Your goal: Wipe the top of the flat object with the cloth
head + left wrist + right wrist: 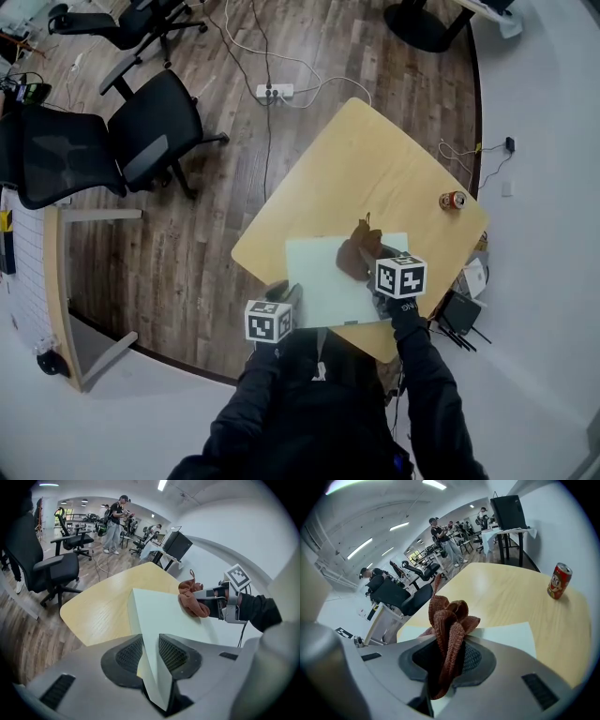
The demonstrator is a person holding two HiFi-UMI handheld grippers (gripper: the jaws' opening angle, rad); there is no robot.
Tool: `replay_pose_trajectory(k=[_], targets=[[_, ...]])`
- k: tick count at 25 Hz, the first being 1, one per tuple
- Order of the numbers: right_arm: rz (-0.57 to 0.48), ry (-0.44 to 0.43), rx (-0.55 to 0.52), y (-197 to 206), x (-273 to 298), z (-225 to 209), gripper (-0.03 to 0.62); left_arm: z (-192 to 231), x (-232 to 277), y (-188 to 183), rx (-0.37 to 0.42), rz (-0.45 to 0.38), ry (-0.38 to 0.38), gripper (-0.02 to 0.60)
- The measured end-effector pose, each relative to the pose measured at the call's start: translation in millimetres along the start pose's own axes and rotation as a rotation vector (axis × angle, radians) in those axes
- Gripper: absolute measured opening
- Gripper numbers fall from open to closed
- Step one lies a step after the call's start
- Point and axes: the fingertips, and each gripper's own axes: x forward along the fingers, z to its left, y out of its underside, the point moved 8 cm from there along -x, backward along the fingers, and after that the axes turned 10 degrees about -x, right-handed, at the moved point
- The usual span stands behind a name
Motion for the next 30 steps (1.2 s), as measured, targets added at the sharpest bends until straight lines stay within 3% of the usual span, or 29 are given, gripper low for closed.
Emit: replay_pose_trajectory(k=[13, 16, 20, 23, 27, 30], targets=[[-0.012, 0.156, 0.019, 15, -41, -58, 0.104, 1, 0, 1, -0.002, 0.007, -0.004, 0.127], [-0.051, 0.141, 0.035, 12, -53, -59, 0.104, 1, 1, 1, -0.006, 0.007, 0.008, 0.127], [-0.147, -0.010, 0.070, -3, -71, -27, 0.104, 3, 0, 1, -0.018, 0.004, 0.038, 0.126], [-0.164, -0.156, 0.055, -11, -75, 11, 0.104, 2, 0, 1, -0.013, 0.010, 0.042, 0.126], [-0.126, -0.384, 0.036, -12, -59, 64, 0.104, 3, 1, 2, -0.015, 0.014, 0.051, 0.124], [-0.044, -0.472, -0.016, -6, -33, 90, 0.104, 5, 1, 2, -0.013, 0.021, 0.066, 0.124]])
